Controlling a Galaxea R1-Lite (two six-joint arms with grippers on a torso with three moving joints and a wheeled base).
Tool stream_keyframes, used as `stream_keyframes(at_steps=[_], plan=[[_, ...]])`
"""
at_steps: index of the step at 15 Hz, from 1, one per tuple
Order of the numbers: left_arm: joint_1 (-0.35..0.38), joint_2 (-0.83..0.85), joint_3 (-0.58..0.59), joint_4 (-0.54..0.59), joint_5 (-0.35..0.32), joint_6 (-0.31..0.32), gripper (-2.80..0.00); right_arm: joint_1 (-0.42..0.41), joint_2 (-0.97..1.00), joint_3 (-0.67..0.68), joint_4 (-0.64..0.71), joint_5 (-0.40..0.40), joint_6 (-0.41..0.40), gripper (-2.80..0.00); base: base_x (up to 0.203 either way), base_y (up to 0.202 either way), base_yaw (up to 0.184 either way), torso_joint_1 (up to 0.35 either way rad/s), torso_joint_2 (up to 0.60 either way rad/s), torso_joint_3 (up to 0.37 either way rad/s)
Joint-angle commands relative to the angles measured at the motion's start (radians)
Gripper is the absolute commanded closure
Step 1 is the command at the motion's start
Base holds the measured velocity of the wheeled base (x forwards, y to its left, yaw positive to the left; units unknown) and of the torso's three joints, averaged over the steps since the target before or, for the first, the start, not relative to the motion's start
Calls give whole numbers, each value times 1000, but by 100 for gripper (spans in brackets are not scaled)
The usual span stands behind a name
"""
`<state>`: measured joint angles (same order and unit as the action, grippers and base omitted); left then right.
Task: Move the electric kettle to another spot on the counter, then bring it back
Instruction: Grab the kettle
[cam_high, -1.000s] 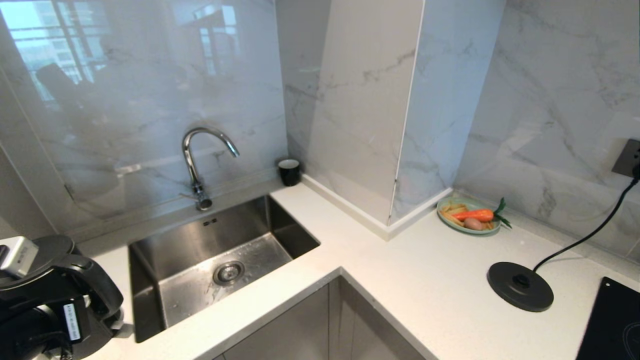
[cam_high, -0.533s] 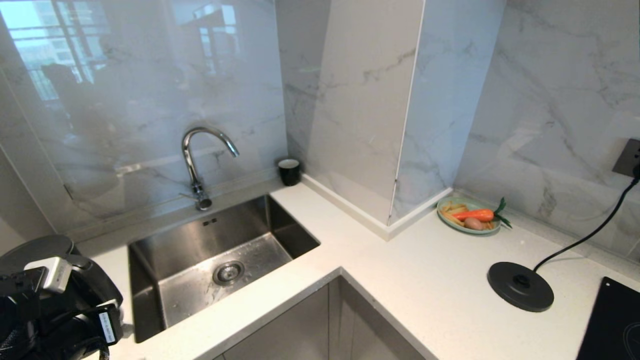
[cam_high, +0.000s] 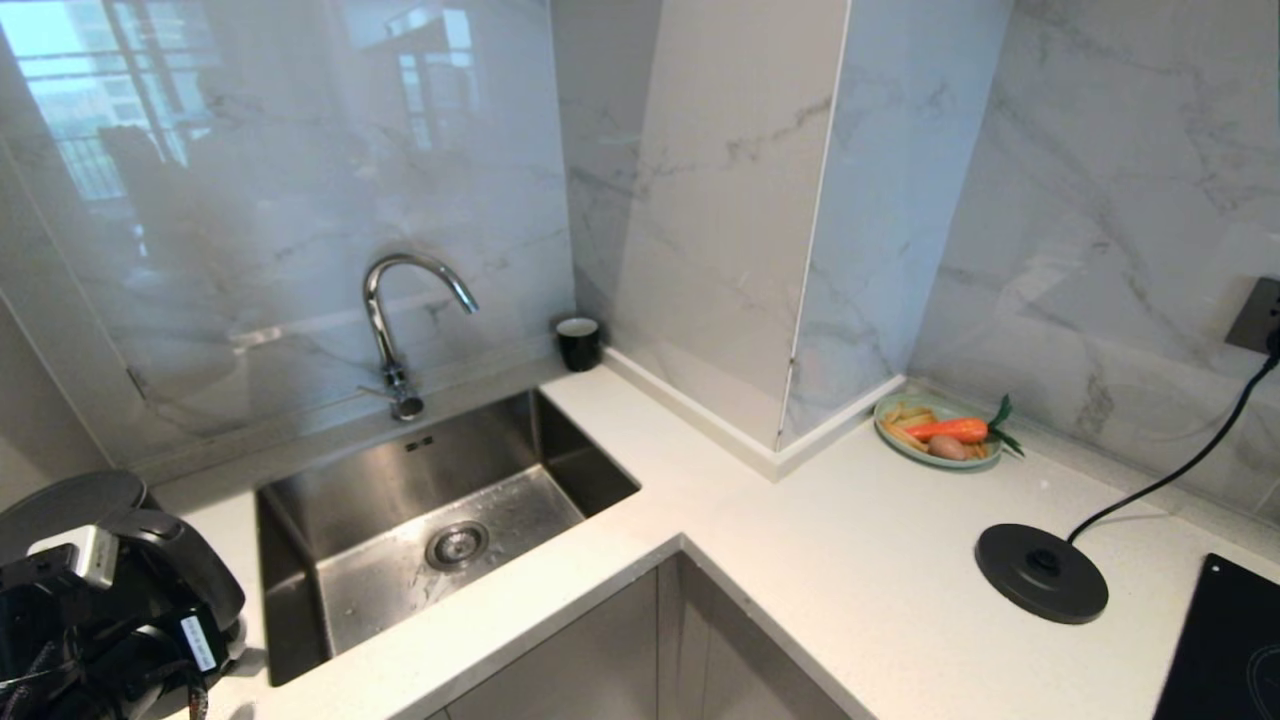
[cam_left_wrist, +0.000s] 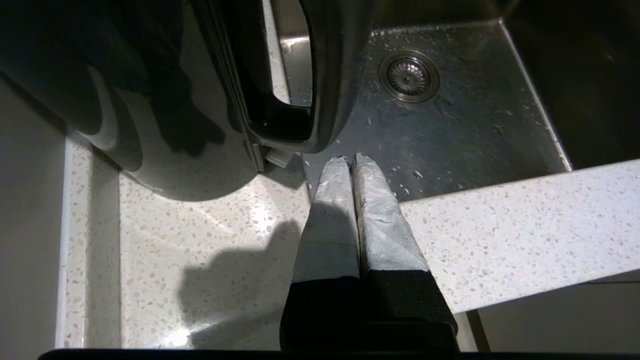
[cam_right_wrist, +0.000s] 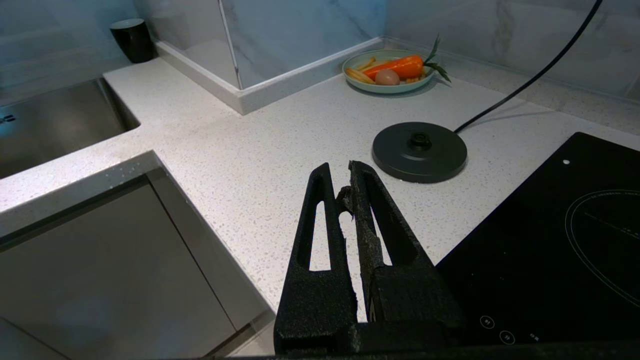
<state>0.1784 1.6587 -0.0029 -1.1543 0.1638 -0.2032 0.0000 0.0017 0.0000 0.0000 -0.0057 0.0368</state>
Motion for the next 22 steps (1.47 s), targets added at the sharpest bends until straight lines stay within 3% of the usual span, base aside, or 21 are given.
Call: stream_keyframes(at_steps=[1,2,3,7,10,12,15,22], plan=[[7,-2,3,-6,-20,1,0,0,0,0,0,0,0,0,0,0,0,0,0,0],[9,-2,3,-4,-32,5,0,1,0,0,0,0,0,0,0,0,0,0,0,0],[9,-2,3,-5,-33,7,-280,0,0,0,0,0,0,0,0,0,0,0,0,0],[44,8,0,-8,-61,20,-280,0,0,0,0,1,0,0,0,0,0,0,0,0],[159,44,-25,-9,-195,68,-280,0,0,0,0,0,1,0,0,0,0,0,0,0],[185,109,-43,-27,-241,80,-280,0,0,0,0,0,0,0,0,0,0,0,0,0],[177,151,-43,-133,-253,82,-280,0,0,0,0,0,0,0,0,0,0,0,0,0],[155,179,-84,-143,-263,80,-280,0,0,0,0,0,0,0,0,0,0,0,0,0]])
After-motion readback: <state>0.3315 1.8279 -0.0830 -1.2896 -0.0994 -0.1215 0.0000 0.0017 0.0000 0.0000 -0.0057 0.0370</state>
